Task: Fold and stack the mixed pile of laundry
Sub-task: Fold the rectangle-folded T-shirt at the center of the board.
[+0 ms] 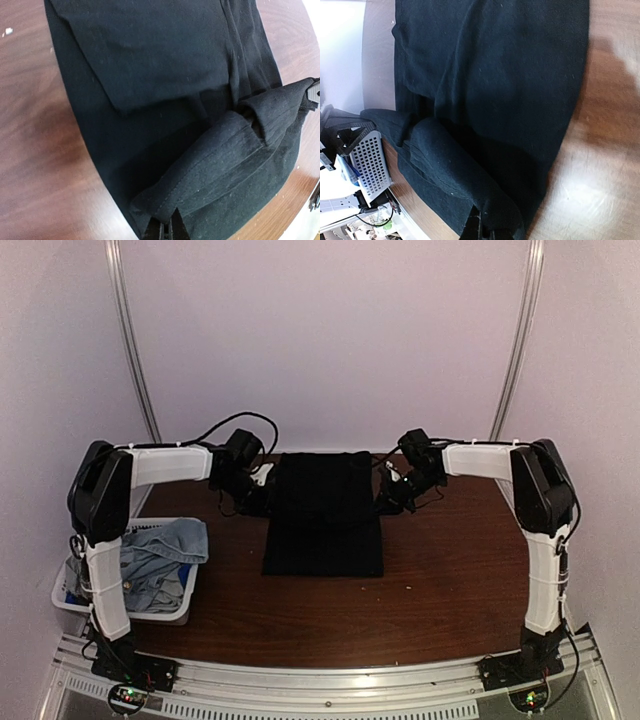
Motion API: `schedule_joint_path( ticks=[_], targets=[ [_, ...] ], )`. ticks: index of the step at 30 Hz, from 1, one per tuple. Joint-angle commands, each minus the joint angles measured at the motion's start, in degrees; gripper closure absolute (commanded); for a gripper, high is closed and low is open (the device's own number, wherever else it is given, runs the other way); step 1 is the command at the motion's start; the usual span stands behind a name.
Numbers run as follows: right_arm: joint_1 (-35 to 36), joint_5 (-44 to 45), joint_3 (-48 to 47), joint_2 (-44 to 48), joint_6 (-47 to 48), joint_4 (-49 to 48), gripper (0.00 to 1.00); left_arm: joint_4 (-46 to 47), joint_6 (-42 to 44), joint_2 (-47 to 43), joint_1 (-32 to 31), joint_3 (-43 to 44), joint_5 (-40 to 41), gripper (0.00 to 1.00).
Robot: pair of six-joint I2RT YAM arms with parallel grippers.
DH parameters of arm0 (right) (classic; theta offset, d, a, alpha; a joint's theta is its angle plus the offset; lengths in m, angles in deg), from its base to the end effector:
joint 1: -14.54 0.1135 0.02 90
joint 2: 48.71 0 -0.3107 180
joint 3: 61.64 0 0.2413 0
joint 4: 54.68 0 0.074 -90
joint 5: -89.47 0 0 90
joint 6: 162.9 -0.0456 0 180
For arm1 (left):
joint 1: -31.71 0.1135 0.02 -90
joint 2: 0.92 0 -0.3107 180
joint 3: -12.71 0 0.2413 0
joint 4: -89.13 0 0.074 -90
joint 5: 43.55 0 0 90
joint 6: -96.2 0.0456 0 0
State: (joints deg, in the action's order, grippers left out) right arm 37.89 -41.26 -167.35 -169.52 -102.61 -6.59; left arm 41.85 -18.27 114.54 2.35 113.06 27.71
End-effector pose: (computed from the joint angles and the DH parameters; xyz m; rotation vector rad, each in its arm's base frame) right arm 0.4115 0.2101 0.2206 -0.0916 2.7981 1.2230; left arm 0.3770 -0.2289 0.2273 0.2304 2.7635 -0.7159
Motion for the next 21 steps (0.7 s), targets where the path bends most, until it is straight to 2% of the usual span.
schedule_joint_path(
  ticks=[1,12,13,14,18,20,21],
  targets=[
    [-0.6,-2.2,-4.8,-3.3,1.3,-0.3,1.0,2.5,1.1,2.6,0.9,3.4,-0.9,1.0],
    [-1.0,-3.0,-7.6,-8.5,1.5,-1.2,1.0,4.1,-0.4,5.1,3.1,2.0,0.2,1.0],
    [-1.2,-3.3,-7.8,-8.6,1.5,-1.0,1.0,4.3,-0.9,5.1,3.3,2.3,0.1,0.97],
    [-1.6,-3.9,-8.0,-8.3,1.6,-0.5,0.92,4.7,-1.2,5.0,3.8,2.4,-1.2,0.91],
    [-2.8,-4.8,-7.3,-3.5,2.1,0.5,0.42,7.5,-1.1,1.1,4.1,0.2,-5.7,0.65],
    [-3.0,-6.2,-5.5,-0.5,2.3,0.3,0.3,8.8,-0.9,-2.1,4.1,-2.3,-6.4,0.56],
    [-2.9,-7.2,-4.2,0.8,1.9,0.0,0.28,9.1,-0.7,-3.6,4.1,-3.6,-6.6,0.55]
  ],
)
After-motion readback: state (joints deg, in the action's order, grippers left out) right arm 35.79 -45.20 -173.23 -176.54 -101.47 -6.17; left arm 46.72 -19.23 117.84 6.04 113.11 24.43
